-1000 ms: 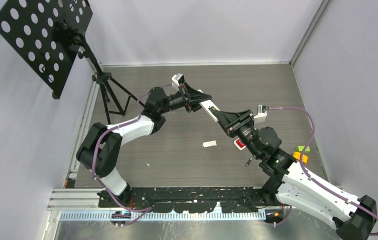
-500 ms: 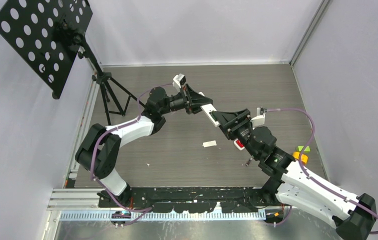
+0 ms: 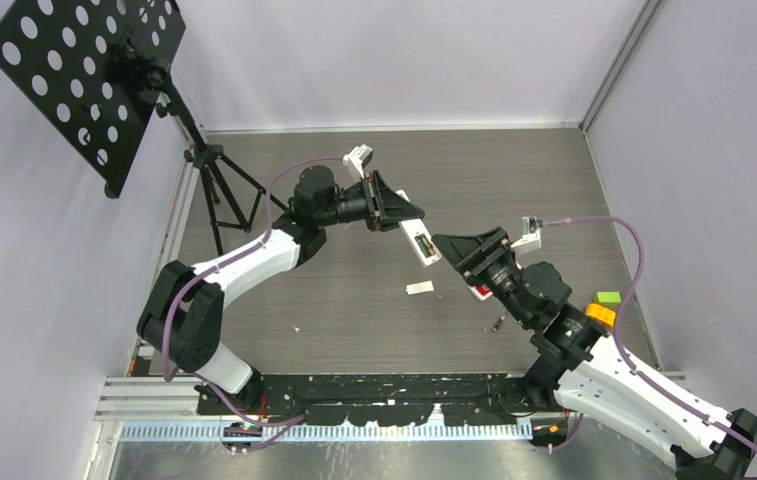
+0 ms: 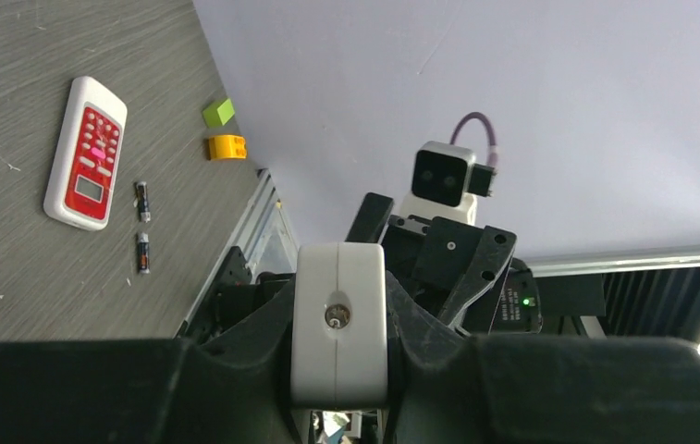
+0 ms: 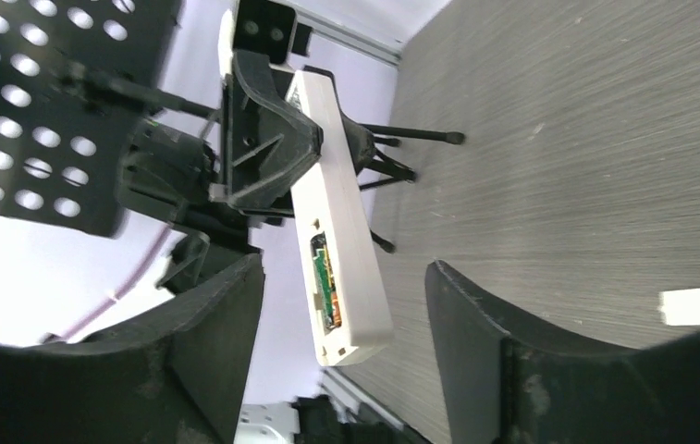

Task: Load the batteries into the remote control
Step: Adjust the battery in the remote control.

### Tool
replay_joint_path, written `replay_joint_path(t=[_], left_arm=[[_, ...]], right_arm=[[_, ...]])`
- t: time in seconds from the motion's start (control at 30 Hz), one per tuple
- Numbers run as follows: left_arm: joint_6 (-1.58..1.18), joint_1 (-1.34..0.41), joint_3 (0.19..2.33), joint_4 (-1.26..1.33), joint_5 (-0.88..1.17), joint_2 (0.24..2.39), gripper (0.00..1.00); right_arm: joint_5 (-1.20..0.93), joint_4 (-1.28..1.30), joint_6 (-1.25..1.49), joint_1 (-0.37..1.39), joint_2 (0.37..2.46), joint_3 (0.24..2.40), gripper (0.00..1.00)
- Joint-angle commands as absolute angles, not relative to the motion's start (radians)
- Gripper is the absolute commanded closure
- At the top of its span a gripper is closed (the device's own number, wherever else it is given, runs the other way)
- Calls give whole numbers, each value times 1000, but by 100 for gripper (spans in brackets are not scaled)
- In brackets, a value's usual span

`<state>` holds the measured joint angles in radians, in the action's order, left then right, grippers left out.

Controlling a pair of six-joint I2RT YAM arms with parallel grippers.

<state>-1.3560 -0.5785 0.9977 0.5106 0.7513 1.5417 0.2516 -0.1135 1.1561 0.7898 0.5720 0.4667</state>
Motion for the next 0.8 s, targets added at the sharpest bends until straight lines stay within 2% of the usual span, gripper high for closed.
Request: replay_joint_path(t=[0.0, 0.07, 0.2, 0.57, 0.67, 0.77], left_arm=[[-1293, -578, 1043, 479, 789, 1497, 100], [-1295, -577, 1045, 479, 798, 1495, 100], [-1301, -577, 1045, 481, 806, 1496, 100], [-1312, -576, 1051, 497, 822, 1499, 100], [-1312, -578, 1051, 499, 820, 1499, 100], [-1312, -577, 1053, 502, 819, 1501, 100]], right_arm=[[220, 26, 959, 787, 595, 599, 35], [214, 123, 887, 786, 612, 666, 44], [164, 176, 808, 785, 639, 722, 50], [133, 200, 771, 785, 711, 729, 49], [157, 212, 792, 786, 725, 733, 67], [158, 224, 802, 785, 748, 744, 72]])
